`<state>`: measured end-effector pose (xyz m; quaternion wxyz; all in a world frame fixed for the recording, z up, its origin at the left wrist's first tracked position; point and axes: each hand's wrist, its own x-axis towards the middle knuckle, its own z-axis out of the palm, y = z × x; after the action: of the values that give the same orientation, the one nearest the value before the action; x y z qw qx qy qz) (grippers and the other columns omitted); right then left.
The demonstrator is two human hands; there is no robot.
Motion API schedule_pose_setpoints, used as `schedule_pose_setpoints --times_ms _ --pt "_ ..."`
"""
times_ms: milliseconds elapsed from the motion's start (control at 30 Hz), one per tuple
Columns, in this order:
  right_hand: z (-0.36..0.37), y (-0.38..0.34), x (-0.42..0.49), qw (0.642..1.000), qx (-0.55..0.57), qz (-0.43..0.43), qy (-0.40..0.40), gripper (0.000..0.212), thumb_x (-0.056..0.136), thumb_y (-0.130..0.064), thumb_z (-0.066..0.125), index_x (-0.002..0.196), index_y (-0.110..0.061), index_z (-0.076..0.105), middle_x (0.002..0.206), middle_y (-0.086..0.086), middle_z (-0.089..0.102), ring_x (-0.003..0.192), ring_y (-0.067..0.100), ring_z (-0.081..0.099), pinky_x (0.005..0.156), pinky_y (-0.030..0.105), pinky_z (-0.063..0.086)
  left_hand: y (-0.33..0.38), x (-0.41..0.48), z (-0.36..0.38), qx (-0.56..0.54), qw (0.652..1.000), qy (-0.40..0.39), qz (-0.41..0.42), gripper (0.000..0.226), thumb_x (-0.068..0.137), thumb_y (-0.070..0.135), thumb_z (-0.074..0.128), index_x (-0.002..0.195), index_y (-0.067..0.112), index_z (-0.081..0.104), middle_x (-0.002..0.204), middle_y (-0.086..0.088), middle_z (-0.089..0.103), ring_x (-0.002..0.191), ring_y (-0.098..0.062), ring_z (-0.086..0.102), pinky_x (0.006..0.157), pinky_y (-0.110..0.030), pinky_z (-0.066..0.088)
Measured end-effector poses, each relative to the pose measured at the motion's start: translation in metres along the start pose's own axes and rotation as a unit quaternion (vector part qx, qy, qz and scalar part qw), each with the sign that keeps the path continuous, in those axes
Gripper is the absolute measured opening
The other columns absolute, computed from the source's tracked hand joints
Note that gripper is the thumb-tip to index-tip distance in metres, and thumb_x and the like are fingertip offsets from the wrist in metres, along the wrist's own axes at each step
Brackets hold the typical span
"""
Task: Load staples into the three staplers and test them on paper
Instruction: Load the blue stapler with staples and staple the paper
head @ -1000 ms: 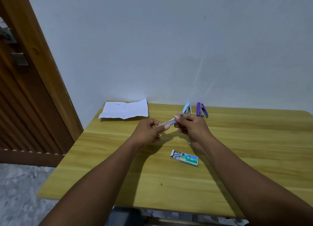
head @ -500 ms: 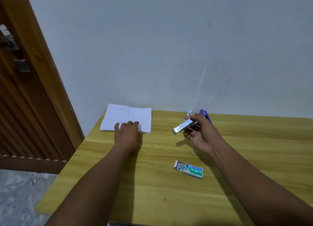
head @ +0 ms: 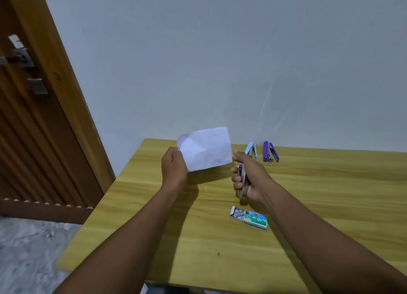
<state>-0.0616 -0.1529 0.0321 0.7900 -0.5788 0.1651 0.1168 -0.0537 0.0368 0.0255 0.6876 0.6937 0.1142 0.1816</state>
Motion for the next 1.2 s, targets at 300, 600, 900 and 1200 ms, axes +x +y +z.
schedule_pose_setpoints --times_ms 300,600,900,1200 --pt "0.006 -0.003 -0.007 0.989 -0.003 -0.135 0.065 0.022 0.086 -0.024 0.078 0.102 -0.014 0.067 0.061 0.003 0.059 0.048 0.015 0.05 0.043 0.027 0.035 0.011 -0.01 0.003 0.011 1.0 -0.01 -0.024 0.024 0.099 0.034 0.055 0.086 0.016 0.047 0.076 0.005 0.045 0.066 -0.014 0.043 0.06 -0.026 0.037" --pt "0.005 -0.013 -0.013 0.978 0.013 -0.186 0.096 0.032 0.086 -0.018 0.077 0.114 -0.014 0.06 0.081 0.009 0.063 0.045 0.011 0.049 0.039 0.024 0.037 0.008 -0.026 0.018 -0.198 0.942 -0.104 -0.248 0.037 0.086 0.013 0.079 0.116 -0.003 0.065 0.105 -0.018 0.073 0.075 -0.028 0.073 0.056 -0.026 0.058" --pt "-0.043 -0.026 -0.027 0.994 -0.07 0.008 -0.088 0.023 0.093 -0.028 0.065 0.097 -0.008 0.054 0.075 0.01 0.057 0.059 0.017 0.049 0.05 0.027 0.042 0.026 -0.009 -0.007 -0.104 0.975 -0.152 -0.12 0.03 0.088 -0.002 0.07 0.116 0.009 0.065 0.117 -0.013 0.071 0.103 -0.033 0.071 0.071 -0.037 0.063" --pt "-0.027 -0.019 -0.027 0.992 -0.004 -0.123 0.003 0.018 0.085 -0.006 0.076 0.086 -0.007 0.058 0.064 0.004 0.047 0.046 0.013 0.04 0.036 0.021 0.03 0.039 -0.013 -0.002 -0.148 0.962 -0.201 -0.106 0.042 0.08 0.002 0.081 0.118 0.008 0.064 0.105 -0.013 0.075 0.078 -0.023 0.074 0.073 -0.035 0.06"
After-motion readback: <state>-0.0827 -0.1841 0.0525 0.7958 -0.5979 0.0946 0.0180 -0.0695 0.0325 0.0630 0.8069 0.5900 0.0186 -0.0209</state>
